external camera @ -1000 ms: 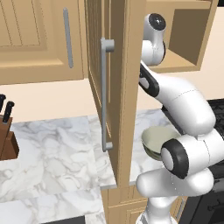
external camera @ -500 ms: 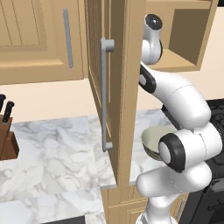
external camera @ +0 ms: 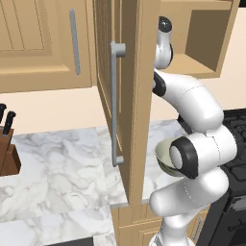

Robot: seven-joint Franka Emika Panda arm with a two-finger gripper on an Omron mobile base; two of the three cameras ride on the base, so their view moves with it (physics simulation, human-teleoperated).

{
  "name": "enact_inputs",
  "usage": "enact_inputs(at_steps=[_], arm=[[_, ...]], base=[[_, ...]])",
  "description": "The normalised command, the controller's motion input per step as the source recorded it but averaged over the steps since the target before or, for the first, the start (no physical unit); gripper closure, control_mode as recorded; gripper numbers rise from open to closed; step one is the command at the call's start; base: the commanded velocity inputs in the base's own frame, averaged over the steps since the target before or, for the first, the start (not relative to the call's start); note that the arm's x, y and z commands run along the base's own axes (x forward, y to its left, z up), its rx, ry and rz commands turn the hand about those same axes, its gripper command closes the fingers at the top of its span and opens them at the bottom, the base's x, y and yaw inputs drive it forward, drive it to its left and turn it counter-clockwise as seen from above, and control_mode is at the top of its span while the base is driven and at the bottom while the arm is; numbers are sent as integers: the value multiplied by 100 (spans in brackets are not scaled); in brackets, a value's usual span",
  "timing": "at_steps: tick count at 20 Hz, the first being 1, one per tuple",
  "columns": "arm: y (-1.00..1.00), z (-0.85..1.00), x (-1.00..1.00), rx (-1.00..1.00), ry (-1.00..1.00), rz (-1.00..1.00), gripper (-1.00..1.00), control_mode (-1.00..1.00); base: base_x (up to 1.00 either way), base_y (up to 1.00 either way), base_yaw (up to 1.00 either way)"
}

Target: Open the cabinet and setup a tea strainer by placing it in the bowl upright.

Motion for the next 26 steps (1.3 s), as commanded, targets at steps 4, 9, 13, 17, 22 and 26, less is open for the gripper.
enact_inputs(at_steps=[4, 9, 13, 17, 22, 26], arm=[[6, 0, 28, 0, 0, 0, -100, -100], [20, -7, 27, 0, 1, 0, -100, -100], [17, -5, 24, 0, 0, 0, -100, -100], [5, -1, 25, 0, 0, 0, -100, -100], [2, -1, 19, 0, 2, 0, -100, -100], [15, -11, 11, 0, 6, 0, -100, -100]], base=[[0, 0, 0], [0, 0, 0], [0, 0, 0], [0, 0, 0], [0, 0, 0], [0, 0, 0]])
